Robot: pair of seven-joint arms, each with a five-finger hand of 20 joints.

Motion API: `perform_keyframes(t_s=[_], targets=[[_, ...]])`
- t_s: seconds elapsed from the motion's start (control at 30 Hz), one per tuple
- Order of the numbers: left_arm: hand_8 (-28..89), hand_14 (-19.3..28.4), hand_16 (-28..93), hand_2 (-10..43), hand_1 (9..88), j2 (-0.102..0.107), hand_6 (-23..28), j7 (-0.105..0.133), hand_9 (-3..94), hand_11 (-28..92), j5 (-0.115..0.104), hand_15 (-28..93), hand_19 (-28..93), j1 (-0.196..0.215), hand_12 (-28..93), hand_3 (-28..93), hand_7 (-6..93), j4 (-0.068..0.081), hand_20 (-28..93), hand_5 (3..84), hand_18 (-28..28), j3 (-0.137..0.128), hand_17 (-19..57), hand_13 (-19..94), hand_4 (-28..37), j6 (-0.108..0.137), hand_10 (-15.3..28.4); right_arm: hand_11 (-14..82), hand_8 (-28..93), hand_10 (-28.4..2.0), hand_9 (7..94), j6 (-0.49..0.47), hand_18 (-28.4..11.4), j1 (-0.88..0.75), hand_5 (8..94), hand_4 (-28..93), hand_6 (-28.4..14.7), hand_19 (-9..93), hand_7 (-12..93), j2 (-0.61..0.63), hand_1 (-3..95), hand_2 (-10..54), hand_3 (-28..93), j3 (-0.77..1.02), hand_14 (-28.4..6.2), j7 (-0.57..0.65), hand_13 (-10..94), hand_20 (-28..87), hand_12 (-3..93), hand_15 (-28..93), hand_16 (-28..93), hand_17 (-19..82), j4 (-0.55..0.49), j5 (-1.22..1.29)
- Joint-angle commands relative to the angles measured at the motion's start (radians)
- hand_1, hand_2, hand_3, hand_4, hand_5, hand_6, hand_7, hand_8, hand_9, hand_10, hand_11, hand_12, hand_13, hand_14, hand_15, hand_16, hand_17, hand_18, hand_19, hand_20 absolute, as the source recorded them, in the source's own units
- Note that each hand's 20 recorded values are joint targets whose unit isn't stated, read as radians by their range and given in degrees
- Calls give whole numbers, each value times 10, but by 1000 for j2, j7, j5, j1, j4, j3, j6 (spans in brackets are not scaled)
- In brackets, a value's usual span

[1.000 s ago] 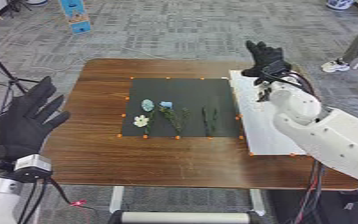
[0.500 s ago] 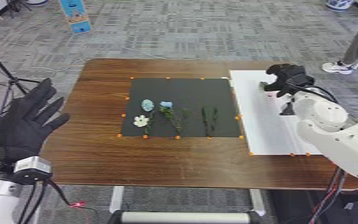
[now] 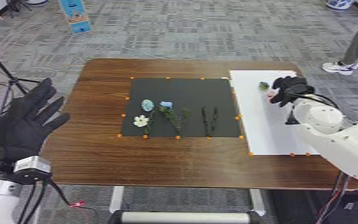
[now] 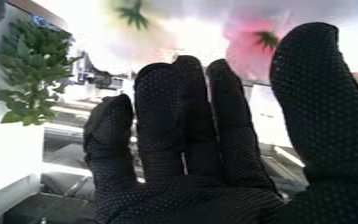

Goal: Arrange flowers

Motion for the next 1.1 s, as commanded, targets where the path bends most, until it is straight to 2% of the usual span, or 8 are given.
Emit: perform_keyframes(t_s=[0.03, 0.33, 0.4, 0.47, 0.5, 0.57, 0.67, 1.1], targets=[[-79, 120, 71, -84, 254, 1, 12, 0, 171, 73, -2, 63, 344, 5, 212, 571, 142, -4, 64, 221, 218, -7, -152, 132, -283, -5, 77, 194, -131, -80, 495, 8, -195, 9, 462, -283, -2, 807, 224, -5, 435, -95, 655, -14, -95, -11, 491, 586, 165, 790, 255, 249, -17, -30], [-78, 121, 70, -83, 251, -1, 13, -7, 172, 74, -1, 63, 345, 7, 212, 579, 140, -7, 63, 222, 219, -8, -152, 133, -283, -6, 78, 215, -143, -70, 519, 21, -190, 15, 483, -283, 21, 814, 260, -24, 408, -95, 712, -30, -82, -20, 527, 582, 173, 791, 268, 261, 4, -34], [-78, 121, 70, -84, 248, -1, 13, -4, 172, 74, -2, 64, 346, 9, 212, 585, 139, -8, 63, 222, 219, -9, -152, 133, -283, -2, 77, 256, -151, -70, 577, -15, -189, 8, 519, -283, 31, 821, 282, -27, 414, -95, 734, -16, -75, -18, 551, 583, 185, 792, 275, 272, 1, -23], [-78, 121, 70, -84, 248, -1, 13, -6, 172, 74, -1, 64, 346, 9, 212, 587, 139, -8, 63, 222, 219, -10, -153, 133, -283, -3, 77, 288, -158, -70, 617, 4, -188, 4, 551, -283, 41, 830, 301, -28, 419, -95, 761, -18, -70, -13, 572, 584, 194, 794, 280, 284, 3, -28], [-78, 121, 70, -84, 247, -1, 13, -5, 172, 75, -2, 64, 346, 11, 212, 588, 139, -9, 63, 222, 219, -11, -153, 133, -283, -1, 77, 289, -140, -68, 637, 15, -187, 6, 564, -283, 43, 835, 312, -29, 427, -95, 760, -23, -68, -16, 579, 584, 216, 794, 284, 290, 6, -31], [-78, 121, 70, -84, 246, -3, 13, -4, 172, 75, -1, 64, 346, 15, 211, 589, 139, -11, 63, 222, 219, -13, -153, 133, -283, -2, 78, 197, -50, -53, 735, 46, -185, 10, 601, -282, 46, 848, 414, -29, 481, -95, 724, -34, -61, -22, 602, 582, 364, 794, 301, 308, 7, -25], [-77, 121, 69, -81, 249, -3, 13, -4, 172, 75, -1, 64, 346, 13, 210, 586, 139, -10, 62, 222, 219, -12, -153, 133, -283, -3, 78, 232, -3, -49, 801, 79, -184, 15, 665, -282, 46, 862, 485, -33, 527, -95, 748, -34, -53, -38, 632, 580, 439, 781, 354, 328, 7, -32], [-77, 121, 68, -81, 247, -5, 13, -5, 171, 75, -1, 64, 347, 17, 210, 590, 139, -12, 62, 222, 220, -14, -153, 133, -283, 4, 77, 256, -1, -55, 827, 169, -192, 14, 712, -283, 40, 878, 480, -48, 526, -95, 789, 3, -51, -106, 655, 585, 450, 779, 378, 343, -151, -65]])
